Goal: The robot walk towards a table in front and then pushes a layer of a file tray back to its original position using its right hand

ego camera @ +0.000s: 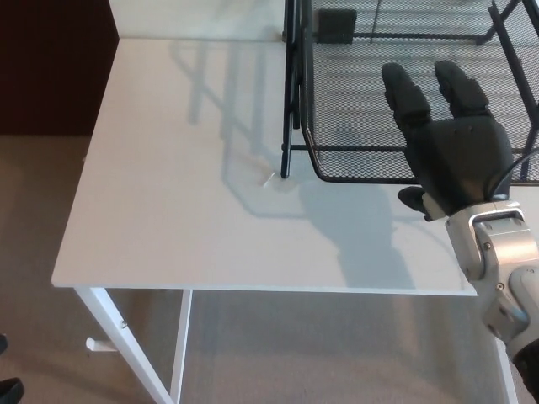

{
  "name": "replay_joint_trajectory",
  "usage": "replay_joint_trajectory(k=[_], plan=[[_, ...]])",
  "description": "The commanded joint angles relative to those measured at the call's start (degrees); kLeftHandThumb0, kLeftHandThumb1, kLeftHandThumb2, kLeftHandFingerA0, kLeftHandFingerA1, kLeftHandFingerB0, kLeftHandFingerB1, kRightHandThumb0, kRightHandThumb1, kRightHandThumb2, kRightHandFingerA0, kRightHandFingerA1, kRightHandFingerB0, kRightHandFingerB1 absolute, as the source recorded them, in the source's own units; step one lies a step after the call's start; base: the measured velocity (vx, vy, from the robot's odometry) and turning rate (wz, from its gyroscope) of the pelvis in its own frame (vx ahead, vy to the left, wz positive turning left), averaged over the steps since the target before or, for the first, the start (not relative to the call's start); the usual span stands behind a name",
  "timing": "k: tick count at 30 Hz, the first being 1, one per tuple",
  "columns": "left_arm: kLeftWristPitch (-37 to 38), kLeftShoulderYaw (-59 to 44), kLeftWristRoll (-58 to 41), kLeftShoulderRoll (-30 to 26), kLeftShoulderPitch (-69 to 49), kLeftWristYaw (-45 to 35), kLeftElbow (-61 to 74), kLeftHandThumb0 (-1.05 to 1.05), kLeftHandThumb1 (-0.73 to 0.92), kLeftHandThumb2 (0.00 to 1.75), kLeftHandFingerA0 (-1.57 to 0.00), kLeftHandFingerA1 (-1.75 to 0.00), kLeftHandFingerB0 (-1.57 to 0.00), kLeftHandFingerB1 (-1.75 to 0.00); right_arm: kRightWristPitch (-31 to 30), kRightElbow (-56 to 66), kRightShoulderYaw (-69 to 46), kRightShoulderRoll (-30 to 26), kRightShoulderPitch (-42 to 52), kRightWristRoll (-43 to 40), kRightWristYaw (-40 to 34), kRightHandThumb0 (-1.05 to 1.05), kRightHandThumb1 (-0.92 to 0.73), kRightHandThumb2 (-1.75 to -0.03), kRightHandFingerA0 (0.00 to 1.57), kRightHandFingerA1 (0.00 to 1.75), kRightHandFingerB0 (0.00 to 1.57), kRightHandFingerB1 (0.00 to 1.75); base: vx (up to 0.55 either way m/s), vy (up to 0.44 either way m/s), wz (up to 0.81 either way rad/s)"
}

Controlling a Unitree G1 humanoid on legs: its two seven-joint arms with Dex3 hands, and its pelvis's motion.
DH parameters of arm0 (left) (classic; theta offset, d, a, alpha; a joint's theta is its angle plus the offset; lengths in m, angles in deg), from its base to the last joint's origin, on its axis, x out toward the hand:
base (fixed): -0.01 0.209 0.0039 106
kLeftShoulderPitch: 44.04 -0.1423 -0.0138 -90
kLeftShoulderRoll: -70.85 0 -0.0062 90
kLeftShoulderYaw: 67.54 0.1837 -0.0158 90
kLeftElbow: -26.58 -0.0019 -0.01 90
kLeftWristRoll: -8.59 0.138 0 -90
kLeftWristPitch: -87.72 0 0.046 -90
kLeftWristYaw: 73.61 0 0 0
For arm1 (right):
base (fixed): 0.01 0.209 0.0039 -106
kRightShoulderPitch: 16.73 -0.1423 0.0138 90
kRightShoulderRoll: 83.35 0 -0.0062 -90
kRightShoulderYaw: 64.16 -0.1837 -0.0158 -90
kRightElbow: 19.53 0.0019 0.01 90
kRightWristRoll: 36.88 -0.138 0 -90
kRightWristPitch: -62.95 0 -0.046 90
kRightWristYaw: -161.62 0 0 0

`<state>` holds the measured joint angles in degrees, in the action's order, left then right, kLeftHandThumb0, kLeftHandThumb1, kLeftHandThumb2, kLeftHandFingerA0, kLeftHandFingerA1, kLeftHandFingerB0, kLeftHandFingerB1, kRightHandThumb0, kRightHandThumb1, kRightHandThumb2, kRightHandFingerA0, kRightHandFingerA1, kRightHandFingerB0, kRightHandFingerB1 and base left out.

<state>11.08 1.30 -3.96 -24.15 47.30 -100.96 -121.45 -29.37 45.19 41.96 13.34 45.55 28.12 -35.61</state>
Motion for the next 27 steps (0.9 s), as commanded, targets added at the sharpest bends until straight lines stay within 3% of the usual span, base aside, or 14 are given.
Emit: replay_joint_trajectory(k=[1, 5, 9, 18, 27], plan=[[-1.8, -0.5, -1.1, -1.0, 0.4, -0.5, 0.0, -0.11, 0.54, 0.57, -0.49, -0.47, -0.48, -0.41, -1.5, 0.8, 0.4, -1.6, -1.7, -2.9, -2.0, -0.38, -0.28, -0.68, 0.0, 0.22, 0.0, 0.23, 0.0, 0.0, 0.0], [-1.4, -0.1, -0.6, -0.9, -0.2, -0.1, 1.0, -0.15, 0.51, 0.58, -0.49, -0.47, -0.48, -0.42, -1.8, 4.1, 0.9, -2.2, -0.5, -3.7, -1.0, -0.54, -0.35, -0.68, 0.0, 0.06, 0.04, 0.11, 0.0, 0.0, 0.0], [-1.7, -0.1, -0.6, -1.1, -0.4, -0.3, 1.5, -0.14, 0.52, 0.57, -0.49, -0.46, -0.48, -0.41, -1.4, 9.5, 1.8, -3.1, 2.8, -4.4, 0.5, -0.77, -0.45, -0.82, 0.0, 0.0, 0.0, 0.02, 0.0, 0.0, 0.0], [-0.6, 0.2, -0.2, -1.2, -1.4, -0.9, 1.2, -0.15, 0.51, 0.57, -0.5, -0.46, -0.48, -0.42, 2.8, 42.5, 6.6, -5.7, 26.4, -1.9, 1.1, -0.77, -0.46, -0.81, 0.0, 0.01, 0.0, 0.0, 0.0, 0.0, 0.0], [-1.1, -0.1, -0.7, -1.2, -2.1, -1.4, 1.7, -0.17, 0.51, 0.58, -0.47, -0.46, -0.47, -0.42, 6.8, 51.7, 8.3, -10.0, 42.7, -1.0, -2.7, -0.78, -0.46, -0.82, 0.0, 0.05, 0.0, 0.0, 0.0, 0.0, 0.0]])
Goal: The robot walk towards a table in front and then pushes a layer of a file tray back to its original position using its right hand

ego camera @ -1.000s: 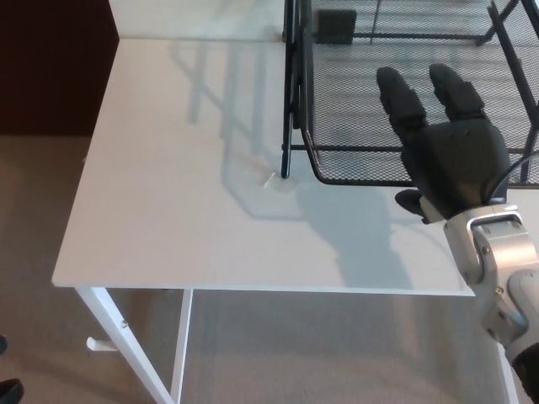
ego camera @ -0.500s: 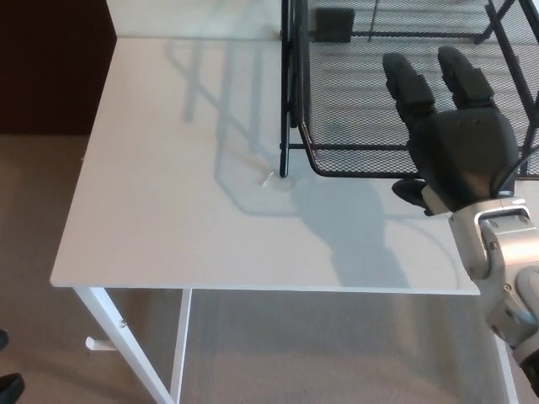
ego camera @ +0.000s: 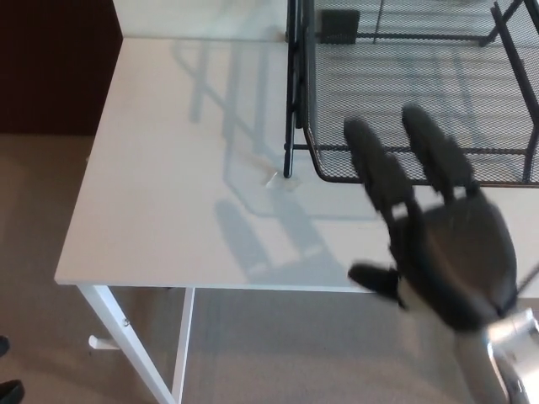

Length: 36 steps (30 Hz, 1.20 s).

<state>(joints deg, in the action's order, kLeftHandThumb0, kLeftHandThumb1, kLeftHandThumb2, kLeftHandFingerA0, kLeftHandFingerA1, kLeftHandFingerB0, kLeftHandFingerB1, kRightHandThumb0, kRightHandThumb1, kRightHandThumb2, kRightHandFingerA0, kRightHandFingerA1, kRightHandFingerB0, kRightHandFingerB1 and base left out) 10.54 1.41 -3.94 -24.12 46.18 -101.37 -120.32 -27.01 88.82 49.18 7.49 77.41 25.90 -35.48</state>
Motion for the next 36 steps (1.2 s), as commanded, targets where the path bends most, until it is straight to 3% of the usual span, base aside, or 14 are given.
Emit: replay_joint_trajectory(k=[1, 11, 14, 15, 18, 19, 21, 22, 23, 25, 27, 28, 32, 36], plan=[[-0.5, -0.2, -0.7, -1.2, -1.0, -0.8, 0.6, -0.19, 0.5, 0.59, -0.48, -0.47, -0.48, -0.42, 4.6, 8.5, 1.0, -4.5, 12.0, 1.3, -3.2, -0.78, -0.46, -0.82, 0.0, 0.06, 0.0, 0.0, 0.0, 0.0, 0.0], [-1.2, -0.3, -0.9, -1.3, 0.1, -0.9, 0.9, -0.17, 0.52, 0.58, -0.48, -0.46, -0.48, -0.42, 10.9, 18.9, -3.2, -8.0, 21.7, 0.3, -8.0, -0.82, -0.49, -0.85, 0.0, 0.07, 0.0, 0.0, 0.0, 0.0, 0.0], [-1.6, -0.2, -0.8, -1.6, 0.6, -0.6, 1.0, -0.15, 0.52, 0.57, -0.48, -0.46, -0.46, -0.41, 14.7, 23.5, -7.2, -9.8, 27.7, -1.3, -12.0, -0.81, -0.48, -0.84, 0.0, 0.06, 0.0, 0.0, 0.0, 0.0, 0.0], [-1.4, -0.3, -0.9, -1.7, 0.9, -0.8, 0.7, -0.15, 0.52, 0.57, -0.47, -0.45, -0.45, -0.41, 16.9, 24.5, -9.8, -10.9, 31.9, -4.3, -13.3, -0.74, -0.43, -0.76, 0.0, 0.0, 0.01, 0.03, 0.0, 0.0, 0.0], [-1.2, -0.3, -0.8, -1.9, 1.1, -0.9, 0.3, -0.15, 0.52, 0.58, -0.47, -0.45, -0.45, -0.41, 20.5, 23.8, -13.6, -11.5, 36.9, -6.7, -16.6, -0.78, -0.47, -0.81, 0.0, 0.04, 0.0, 0.0, 0.0, 0.0, 0.0], [-1.6, -0.5, -0.9, -1.7, 1.0, -0.5, 0.5, -0.16, 0.51, 0.57, -0.48, -0.46, -0.46, -0.41, 25.2, 19.6, -16.8, -12.4, 40.1, -9.8, -22.4, -0.75, -0.46, -0.77, 0.0, 0.0, 0.05, 0.02, 0.0, 0.0, 0.0], [-1.8, -0.5, -0.9, -1.7, 1.3, -0.2, 0.4, -0.14, 0.52, 0.57, -0.48, -0.45, -0.46, -0.41, 27.9, 17.2, -19.0, -11.8, 43.2, -14.6, -22.4, -0.72, -0.44, -0.76, 0.0, 0.02, 0.08, 0.07, 0.0, 0.0, 0.0], [-2.2, -0.6, -1.1, -1.9, 1.6, -0.5, -0.1, -0.11, 0.54, 0.56, -0.47, -0.44, -0.46, -0.4, 29.7, 11.6, -20.5, -11.9, 44.4, -19.5, -21.8, -0.48, -0.48, -0.55, 0.02, 0.29, 0.1, 0.27, 0.0, 0.0, 0.0], [-2.4, -0.7, -1.1, -2.0, 1.8, -0.6, -0.3, -0.11, 0.54, 0.56, -0.47, -0.44, -0.46, -0.4, 30.9, 9.1, -21.4, -11.8, 44.9, -21.6, -21.5, -0.48, -0.48, -0.55, 0.02, 0.29, 0.1, 0.27, 0.0, 0.0, 0.0], [-2.3, -0.4, -0.5, -2.2, 1.3, 0.0, -0.4, -0.09, 0.55, 0.56, -0.49, -0.43, -0.47, -0.39, 29.9, -2.6, -22.5, -10.6, 42.0, -27.7, -17.8, -0.41, -0.49, -0.56, 0.09, 0.27, 0.15, 0.31, 0.0, 0.0, 0.0], [-2.4, -0.3, -0.5, -2.2, 1.3, -0.1, -0.4, -0.09, 0.55, 0.56, -0.49, -0.43, -0.47, -0.39, 30.9, -4.8, -23.1, -10.3, 41.2, -28.7, -16.8, -0.41, -0.49, -0.56, 0.09, 0.27, 0.15, 0.31, 0.0, 0.0, 0.0], [-1.2, -0.1, -0.3, -2.1, 0.7, -1.0, -0.5, -0.13, 0.53, 0.57, -0.48, -0.44, -0.45, -0.39, 30.4, -13.3, -23.5, -9.2, 38.3, -36.1, -11.2, -0.24, -0.46, -0.93, 0.01, 0.51, 0.0, 0.47, 0.0, 0.0, 0.0], [-0.8, 0.3, 0.1, -1.9, 0.7, -0.7, -0.6, -0.12, 0.55, 0.57, -0.45, -0.43, -0.43, -0.38, 23.6, -29.6, -26.9, -4.0, 30.0, -50.7, 3.9, -0.24, -0.51, -0.96, 0.02, 0.5, 0.0, 0.47, 0.0, 0.0, 0.0], [0.0, 0.6, 0.7, -2.0, 0.9, 0.0, -0.9, -0.16, 0.53, 0.58, -0.49, -0.45, -0.46, -0.4, 18.0, -40.7, -31.1, -0.8, 23.4, -55.2, 11.6, -0.25, -0.51, -0.97, 0.02, 0.52, 0.0, 0.47, 0.0, 0.0, 0.0]])
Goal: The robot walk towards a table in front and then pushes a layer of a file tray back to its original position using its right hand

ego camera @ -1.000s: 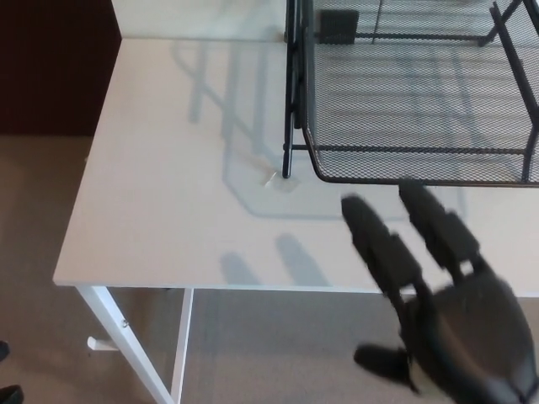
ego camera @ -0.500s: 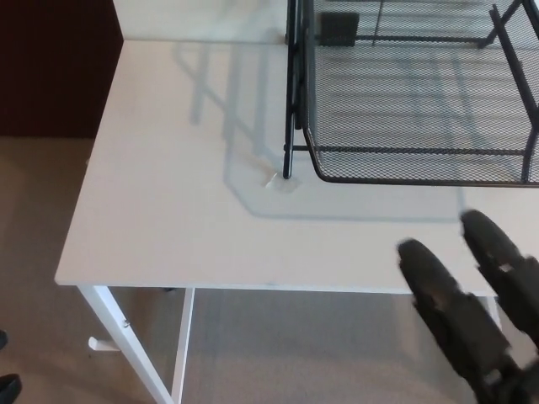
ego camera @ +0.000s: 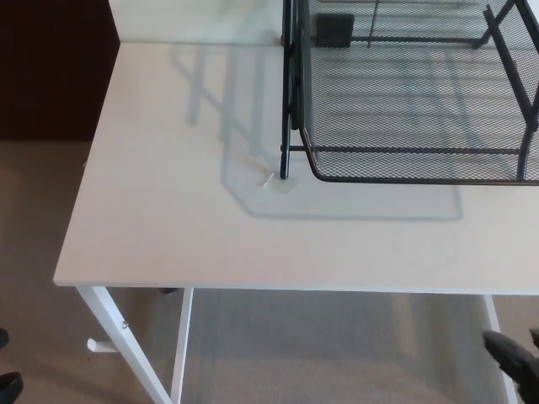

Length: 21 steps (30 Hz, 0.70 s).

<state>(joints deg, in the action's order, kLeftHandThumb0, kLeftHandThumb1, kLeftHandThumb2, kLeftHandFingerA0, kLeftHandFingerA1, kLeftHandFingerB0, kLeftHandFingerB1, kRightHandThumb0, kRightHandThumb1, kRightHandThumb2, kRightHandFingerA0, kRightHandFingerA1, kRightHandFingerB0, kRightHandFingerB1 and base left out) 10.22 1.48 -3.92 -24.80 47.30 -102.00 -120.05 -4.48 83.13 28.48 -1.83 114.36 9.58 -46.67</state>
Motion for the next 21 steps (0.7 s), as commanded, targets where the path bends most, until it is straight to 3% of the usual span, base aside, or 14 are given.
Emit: replay_joint_trajectory(k=[1, 8, 9, 11, 12, 13, 14, 15, 21], plan=[[0.3, 0.5, 0.7, -1.4, -0.2, 0.7, -1.1, -0.16, 0.53, 0.58, -0.49, -0.45, -0.46, -0.4, -5.6, -37.5, -11.4, 9.1, -14.9, -39.6, 24.4, -0.25, -0.51, -0.97, 0.02, 0.52, 0.0, 0.47, 0.0, 0.0, 0.0], [-0.3, 0.7, 0.9, -1.4, -0.6, 1.0, -1.7, -0.13, 0.54, 0.57, -0.46, -0.43, -0.45, -0.39, -10.9, -47.5, -13.9, 10.0, -21.9, -39.6, 33.1, -0.28, -0.51, -0.99, 0.01, 0.51, 0.0, 0.47, 0.0, 0.0, 0.0], [-0.3, 0.6, 0.8, -1.4, -0.6, 1.2, -1.7, -0.12, 0.54, 0.56, -0.48, -0.43, -0.46, -0.39, -10.9, -48.1, -14.2, 10.1, -22.6, -39.9, 34.1, -0.44, -0.62, -0.6, 0.1, 0.29, 0.11, 0.27, 0.0, 0.0, 0.0], [-0.6, 0.3, 0.7, -1.4, -0.3, 1.6, -2.1, -0.1, 0.54, 0.56, -0.49, -0.43, -0.46, -0.39, -11.0, -48.6, -14.5, 10.5, -23.8, -40.7, 36.1, -0.45, -0.62, -0.6, 0.1, 0.28, 0.11, 0.26, 0.0, 0.0, 0.0], [-0.6, 0.4, 0.7, -1.5, 0.5, 1.8, -2.4, -0.12, 0.52, 0.56, -0.49, -0.44, -0.45, -0.39, -11.5, -47.7, -14.3, 10.7, -24.9, -40.9, 36.5, -0.45, -0.41, -0.81, 0.0, 0.43, 0.05, 0.42, 0.0, 0.0, 0.0], [-0.6, 0.4, 0.8, -1.5, 0.9, 1.9, -2.5, -0.12, 0.52, 0.56, -0.49, -0.44, -0.45, -0.39, -11.6, -47.5, -14.3, 10.8, -25.4, -41.0, 36.7, -0.45, -0.41, -0.81, 0.0, 0.43, 0.05, 0.42, 0.0, 0.0, 0.0], [0.0, 0.4, 0.8, -1.4, 1.1, 1.8, -2.6, -0.13, 0.53, 0.57, -0.48, -0.45, -0.44, -0.39, -12.2, -46.2, -14.3, 10.9, -25.5, -41.3, 37.0, -0.51, -0.6, -0.64, 0.09, 0.3, 0.13, 0.3, 0.0, 0.0, 0.0], [-0.5, 0.5, 0.8, -1.6, 2.4, 2.0, -2.7, -0.16, 0.52, 0.58, -0.48, -0.46, -0.45, -0.4, -12.7, -45.4, -14.3, 11.1, -26.4, -41.4, 36.9, -0.46, -0.63, -0.6, 0.11, 0.28, 0.12, 0.26, 0.0, 0.0, 0.0], [-1.1, 0.6, 0.9, -1.1, 3.2, 3.0, -3.0, -0.11, 0.55, 0.57, -0.48, -0.43, -0.44, -0.38, -9.7, -46.6, -16.1, 10.6, -26.2, -42.6, 38.2, -0.47, -0.62, -0.6, 0.1, 0.29, 0.1, 0.25, 0.0, 0.0, 0.0]])
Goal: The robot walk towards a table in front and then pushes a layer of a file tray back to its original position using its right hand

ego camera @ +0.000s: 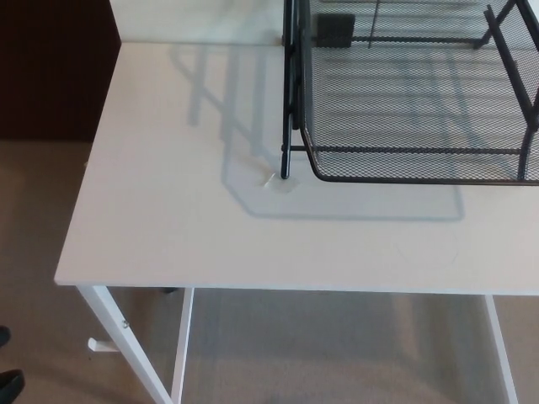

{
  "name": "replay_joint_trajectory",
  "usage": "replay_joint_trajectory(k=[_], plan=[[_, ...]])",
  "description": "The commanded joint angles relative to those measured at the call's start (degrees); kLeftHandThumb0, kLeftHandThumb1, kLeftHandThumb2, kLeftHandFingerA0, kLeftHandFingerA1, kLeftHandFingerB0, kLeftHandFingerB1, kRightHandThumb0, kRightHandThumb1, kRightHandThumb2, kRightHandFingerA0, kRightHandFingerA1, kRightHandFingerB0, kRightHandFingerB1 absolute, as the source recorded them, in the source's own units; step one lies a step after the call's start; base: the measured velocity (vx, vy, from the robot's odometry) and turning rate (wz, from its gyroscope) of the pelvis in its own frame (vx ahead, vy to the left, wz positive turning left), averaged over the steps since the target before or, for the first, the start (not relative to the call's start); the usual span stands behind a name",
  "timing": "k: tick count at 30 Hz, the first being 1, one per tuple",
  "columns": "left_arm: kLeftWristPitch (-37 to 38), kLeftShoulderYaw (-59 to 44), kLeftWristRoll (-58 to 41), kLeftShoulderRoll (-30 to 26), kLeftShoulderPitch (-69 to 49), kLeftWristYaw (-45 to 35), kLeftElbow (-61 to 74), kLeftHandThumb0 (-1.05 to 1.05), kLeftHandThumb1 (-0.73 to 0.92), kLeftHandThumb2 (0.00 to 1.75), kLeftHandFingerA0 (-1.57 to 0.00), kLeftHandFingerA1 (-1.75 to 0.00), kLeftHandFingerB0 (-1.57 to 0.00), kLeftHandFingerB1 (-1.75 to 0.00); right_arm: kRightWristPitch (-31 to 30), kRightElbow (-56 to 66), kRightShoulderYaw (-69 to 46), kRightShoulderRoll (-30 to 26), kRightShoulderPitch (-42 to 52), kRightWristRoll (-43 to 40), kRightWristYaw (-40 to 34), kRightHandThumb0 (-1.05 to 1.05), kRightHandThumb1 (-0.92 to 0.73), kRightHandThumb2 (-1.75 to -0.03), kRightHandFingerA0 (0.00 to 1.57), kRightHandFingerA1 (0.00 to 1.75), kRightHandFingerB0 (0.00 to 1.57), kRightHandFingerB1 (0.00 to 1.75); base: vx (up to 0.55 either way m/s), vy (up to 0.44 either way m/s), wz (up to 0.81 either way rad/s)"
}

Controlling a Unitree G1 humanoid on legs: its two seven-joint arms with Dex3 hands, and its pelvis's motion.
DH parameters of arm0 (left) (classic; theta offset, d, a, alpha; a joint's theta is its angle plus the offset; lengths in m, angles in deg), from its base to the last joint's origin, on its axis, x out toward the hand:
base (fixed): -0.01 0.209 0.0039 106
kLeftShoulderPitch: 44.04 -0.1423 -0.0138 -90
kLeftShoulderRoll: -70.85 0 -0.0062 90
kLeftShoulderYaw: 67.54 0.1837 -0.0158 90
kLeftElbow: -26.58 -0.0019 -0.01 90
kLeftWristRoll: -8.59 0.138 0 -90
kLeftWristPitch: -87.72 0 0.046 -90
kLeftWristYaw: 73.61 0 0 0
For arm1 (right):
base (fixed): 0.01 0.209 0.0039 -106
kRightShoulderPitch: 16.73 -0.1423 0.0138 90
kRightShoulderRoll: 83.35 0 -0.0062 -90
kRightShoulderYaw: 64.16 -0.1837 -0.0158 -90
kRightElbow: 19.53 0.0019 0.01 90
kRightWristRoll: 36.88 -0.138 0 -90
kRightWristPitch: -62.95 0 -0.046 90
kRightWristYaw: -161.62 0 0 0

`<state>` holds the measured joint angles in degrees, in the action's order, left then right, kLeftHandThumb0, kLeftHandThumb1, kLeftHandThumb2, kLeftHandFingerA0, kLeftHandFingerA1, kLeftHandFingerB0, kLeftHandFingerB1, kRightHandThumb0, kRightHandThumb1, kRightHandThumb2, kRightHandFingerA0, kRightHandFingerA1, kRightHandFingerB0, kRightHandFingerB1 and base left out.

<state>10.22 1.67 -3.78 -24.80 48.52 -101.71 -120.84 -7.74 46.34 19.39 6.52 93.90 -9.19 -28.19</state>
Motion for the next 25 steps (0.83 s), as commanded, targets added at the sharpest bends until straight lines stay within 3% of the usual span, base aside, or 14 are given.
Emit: replay_joint_trajectory(k=[1, 5, 6, 11, 12, 19, 23, 24, 25], plan=[[-1.0, 0.4, 0.8, -1.1, 2.0, 2.7, -2.2, -0.11, 0.55, 0.57, -0.48, -0.43, -0.44, -0.38, -6.2, -10.1, -7.2, 2.3, -5.8, -23.8, 19.9, -0.47, -0.62, -0.6, 0.1, 0.29, 0.1, 0.25, 0.0, 0.0, 0.0], [-0.2, 0.3, 0.7, -1.0, 3.1, 2.8, -2.6, -0.15, 0.52, 0.57, -0.46, -0.45, -0.44, -0.39, -5.6, -9.7, -8.7, 2.9, -6.5, -25.4, 20.1, -0.48, -0.62, -0.59, 0.12, 0.3, 0.11, 0.26, 0.0, 0.0, 0.0], [-0.4, 0.4, 0.6, -1.0, 3.2, 2.6, -2.9, -0.15, 0.52, 0.57, -0.45, -0.46, -0.43, -0.39, -4.9, -9.7, -9.1, 2.9, -6.2, -25.6, 19.9, -0.51, -0.41, -0.79, 0.0, 0.42, 0.0, 0.37, 0.0, 0.0, 0.0], [-0.2, 0.3, 0.5, -1.1, 3.7, 2.5, -3.8, -0.13, 0.52, 0.56, -0.46, -0.45, -0.44, -0.38, -4.1, -9.2, -10.2, 3.6, -6.0, -26.7, 20.6, -0.43, -0.42, -0.82, 0.03, 0.44, 0.0, 0.4, 0.0, 0.0, 0.0], [0.1, 0.3, 0.6, -1.1, 3.6, 2.6, -3.8, -0.14, 0.52, 0.57, -0.47, -0.45, -0.45, -0.39, -3.8, -9.4, -10.5, 3.7, -6.2, -27.1, 20.8, -0.29, -0.51, -0.99, 0.01, 0.5, 0.0, 0.48, 0.0, 0.0, 0.0], [0.5, 0.2, 0.5, -0.9, 2.8, 2.9, -3.3, -0.14, 0.52, 0.57, -0.48, -0.45, -0.45, -0.39, -1.3, -10.2, -11.2, 4.0, -6.1, -27.7, 21.0, -0.28, -0.53, -1.0, 0.0, 0.5, 0.0, 0.48, 0.0, 0.0, 0.0], [1.0, 0.4, 0.6, -1.0, 2.7, 2.6, -3.4, -0.16, 0.5, 0.57, -0.49, -0.46, -0.45, -0.4, -1.0, -10.1, -12.2, 4.5, -6.1, -29.5, 21.6, -0.28, -0.51, -0.99, 0.0, 0.5, 0.0, 0.48, 0.0, 0.0, 0.0], [0.8, 0.3, 0.4, -1.0, 3.1, 2.4, -3.6, -0.15, 0.51, 0.57, -0.48, -0.46, -0.45, -0.4, -0.8, -10.1, -12.3, 4.5, -6.4, -29.6, 21.4, -0.44, -0.62, -0.59, 0.16, 0.32, 0.12, 0.28, 0.0, 0.0, 0.0], [0.8, 0.3, 0.3, -1.0, 3.3, 2.2, -3.8, -0.15, 0.51, 0.57, -0.48, -0.46, -0.45, -0.4, -0.6, -10.2, -12.3, 4.5, -6.5, -29.6, 21.3, -0.44, -0.62, -0.59, 0.16, 0.32, 0.12, 0.28, 0.0, 0.0, 0.0]])
